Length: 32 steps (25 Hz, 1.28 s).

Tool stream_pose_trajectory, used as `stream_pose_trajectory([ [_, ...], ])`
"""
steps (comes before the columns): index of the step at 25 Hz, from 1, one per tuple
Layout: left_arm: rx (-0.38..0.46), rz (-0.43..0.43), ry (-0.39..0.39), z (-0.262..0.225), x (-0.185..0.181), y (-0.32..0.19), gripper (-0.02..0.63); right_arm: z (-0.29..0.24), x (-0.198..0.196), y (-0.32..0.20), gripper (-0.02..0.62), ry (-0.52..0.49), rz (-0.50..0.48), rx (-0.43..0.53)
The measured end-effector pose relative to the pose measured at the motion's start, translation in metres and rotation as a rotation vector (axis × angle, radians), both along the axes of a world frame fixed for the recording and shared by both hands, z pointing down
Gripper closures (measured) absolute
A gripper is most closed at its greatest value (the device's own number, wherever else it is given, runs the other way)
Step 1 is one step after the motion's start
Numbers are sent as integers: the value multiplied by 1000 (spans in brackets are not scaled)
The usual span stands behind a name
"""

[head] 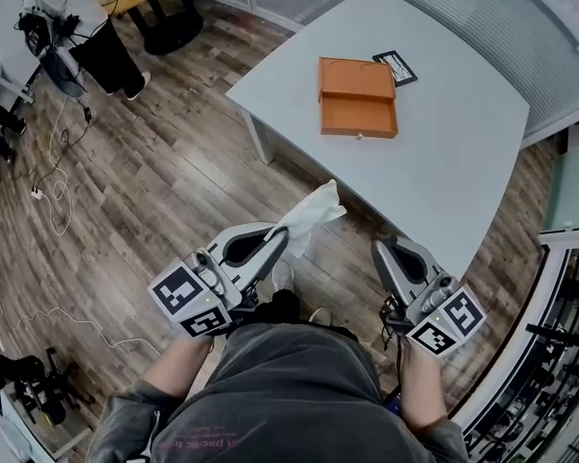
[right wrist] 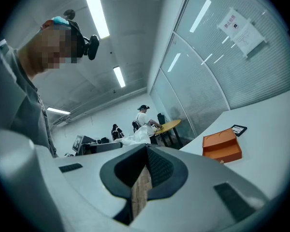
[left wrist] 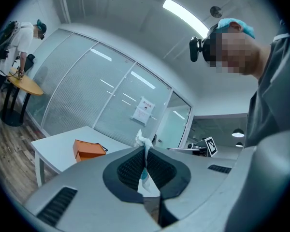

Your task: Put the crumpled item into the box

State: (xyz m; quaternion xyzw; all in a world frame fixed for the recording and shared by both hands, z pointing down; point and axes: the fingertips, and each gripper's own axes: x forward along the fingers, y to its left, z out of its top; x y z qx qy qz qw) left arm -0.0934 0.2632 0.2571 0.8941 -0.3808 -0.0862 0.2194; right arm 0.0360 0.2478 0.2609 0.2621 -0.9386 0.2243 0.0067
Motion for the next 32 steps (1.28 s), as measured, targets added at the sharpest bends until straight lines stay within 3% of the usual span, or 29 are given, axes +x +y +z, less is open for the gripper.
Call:
stream_pose_trajectory([
  [11, 8, 37, 1, 1, -44, -46, 592, -2, -43, -44, 597, 12, 41, 4],
  [25, 0, 64, -1, 14, -72, -103, 592, 9, -66, -98, 597, 15, 81, -9],
  [32, -2, 71, 0, 12, -77, -108, 592, 6, -70, -104, 597, 15, 92, -11],
])
